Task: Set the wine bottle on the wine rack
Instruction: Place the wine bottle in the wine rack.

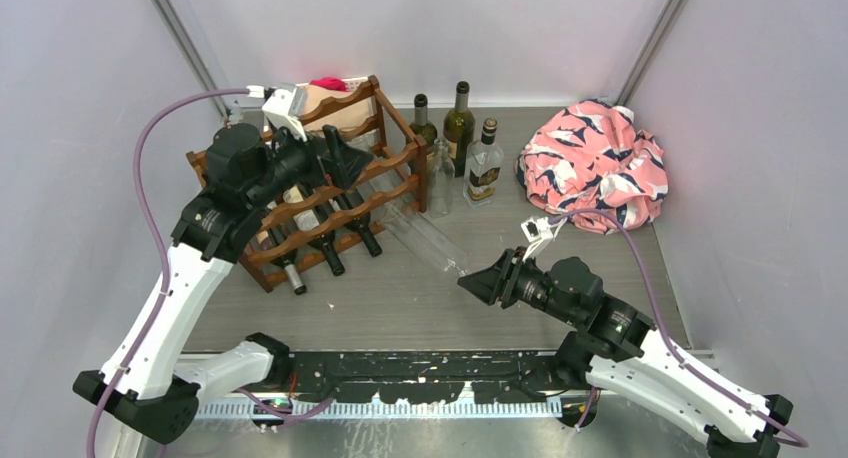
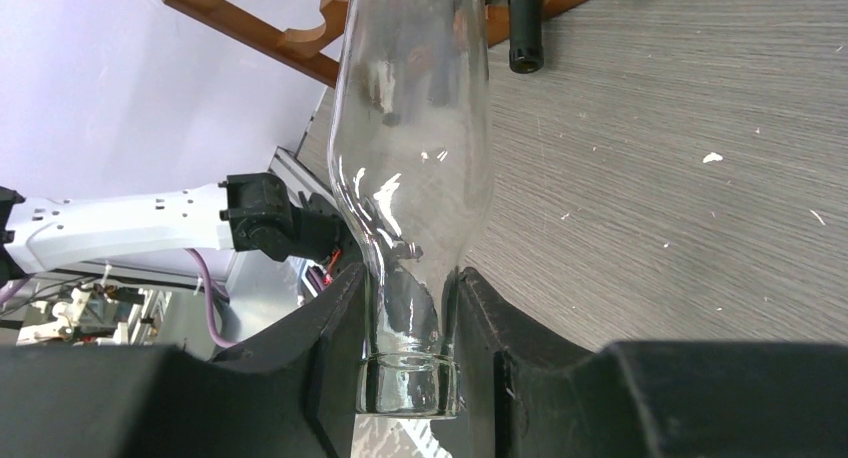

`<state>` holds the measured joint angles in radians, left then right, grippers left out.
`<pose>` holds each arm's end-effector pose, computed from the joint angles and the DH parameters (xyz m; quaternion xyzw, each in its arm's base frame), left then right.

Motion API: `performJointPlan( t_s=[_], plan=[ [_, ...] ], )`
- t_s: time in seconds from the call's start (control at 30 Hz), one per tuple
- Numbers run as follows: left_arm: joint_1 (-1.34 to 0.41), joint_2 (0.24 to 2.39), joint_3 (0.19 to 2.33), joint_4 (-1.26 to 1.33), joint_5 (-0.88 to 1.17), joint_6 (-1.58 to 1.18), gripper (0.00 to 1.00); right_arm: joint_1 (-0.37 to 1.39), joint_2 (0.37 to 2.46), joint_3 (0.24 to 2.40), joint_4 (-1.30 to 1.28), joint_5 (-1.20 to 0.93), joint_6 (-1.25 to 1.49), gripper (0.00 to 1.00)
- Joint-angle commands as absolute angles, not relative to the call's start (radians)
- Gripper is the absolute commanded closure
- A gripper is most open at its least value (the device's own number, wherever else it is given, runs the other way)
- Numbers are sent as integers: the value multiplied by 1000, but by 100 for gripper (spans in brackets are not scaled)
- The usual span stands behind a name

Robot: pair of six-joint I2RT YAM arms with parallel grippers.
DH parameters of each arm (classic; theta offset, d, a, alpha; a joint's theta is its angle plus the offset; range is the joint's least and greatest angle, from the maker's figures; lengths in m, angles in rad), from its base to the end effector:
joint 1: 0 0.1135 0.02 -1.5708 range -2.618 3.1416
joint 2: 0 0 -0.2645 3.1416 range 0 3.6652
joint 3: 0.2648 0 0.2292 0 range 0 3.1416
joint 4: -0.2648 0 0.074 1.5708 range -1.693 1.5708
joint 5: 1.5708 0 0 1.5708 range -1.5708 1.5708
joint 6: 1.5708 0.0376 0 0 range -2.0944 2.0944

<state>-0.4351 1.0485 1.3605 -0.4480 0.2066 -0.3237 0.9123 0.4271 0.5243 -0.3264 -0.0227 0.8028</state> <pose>0.1690 -0.0871 0.4527 0.1094 0.7446 -0.3144 0.5786 0.0619 0.0814 0.2789 -0.0499 0.7817 0.4759 0.4000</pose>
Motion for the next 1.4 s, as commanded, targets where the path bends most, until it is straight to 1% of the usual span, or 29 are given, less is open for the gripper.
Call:
performJointPlan(
  t_s=[0.0, 0.23, 0.47, 0.97, 1.37],
  plan=[
    [-426, 992, 1301, -324, 238, -289, 0, 909, 435, 535, -105, -3, 814, 99],
    [-393, 958, 1200, -240, 265, -305, 0, 902, 495, 519, -9, -24, 819, 99],
    [-373, 934, 1185, -226, 266, -303, 0, 892, 530, 501, 84, -28, 822, 99],
    [-368, 919, 1162, -227, 244, -277, 0, 825, 583, 499, 132, -3, 841, 99],
    [-367, 908, 1158, -229, 231, -264, 0, 771, 641, 479, 210, -41, 861, 99]
  ],
)
